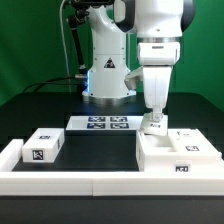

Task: Assemble cabinet

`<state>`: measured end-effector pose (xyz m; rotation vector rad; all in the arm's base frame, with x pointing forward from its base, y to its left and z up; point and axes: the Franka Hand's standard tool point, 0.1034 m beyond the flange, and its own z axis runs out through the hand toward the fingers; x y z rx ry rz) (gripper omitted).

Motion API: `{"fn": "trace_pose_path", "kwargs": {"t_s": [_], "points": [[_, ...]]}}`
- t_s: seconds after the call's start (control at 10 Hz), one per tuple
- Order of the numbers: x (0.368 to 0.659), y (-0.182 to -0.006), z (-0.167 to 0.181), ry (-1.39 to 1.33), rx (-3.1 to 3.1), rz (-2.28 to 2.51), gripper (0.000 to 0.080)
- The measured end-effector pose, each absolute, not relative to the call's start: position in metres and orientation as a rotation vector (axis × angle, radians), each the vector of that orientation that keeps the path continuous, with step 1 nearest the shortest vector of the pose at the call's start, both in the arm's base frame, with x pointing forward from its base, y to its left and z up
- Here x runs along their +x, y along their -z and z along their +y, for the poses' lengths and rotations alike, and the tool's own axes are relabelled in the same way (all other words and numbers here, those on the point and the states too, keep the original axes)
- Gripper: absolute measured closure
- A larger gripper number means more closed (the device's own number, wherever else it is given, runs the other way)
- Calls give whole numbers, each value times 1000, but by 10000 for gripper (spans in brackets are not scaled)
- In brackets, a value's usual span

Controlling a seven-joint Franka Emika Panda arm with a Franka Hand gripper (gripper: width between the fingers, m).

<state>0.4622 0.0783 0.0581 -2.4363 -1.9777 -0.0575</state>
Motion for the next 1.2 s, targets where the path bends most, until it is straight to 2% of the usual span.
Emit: {"fn": "trace_pose_path", "kwargs": {"t_s": [1.2], "points": [[462,-58,79,24,-2385,-2028,731]]}}
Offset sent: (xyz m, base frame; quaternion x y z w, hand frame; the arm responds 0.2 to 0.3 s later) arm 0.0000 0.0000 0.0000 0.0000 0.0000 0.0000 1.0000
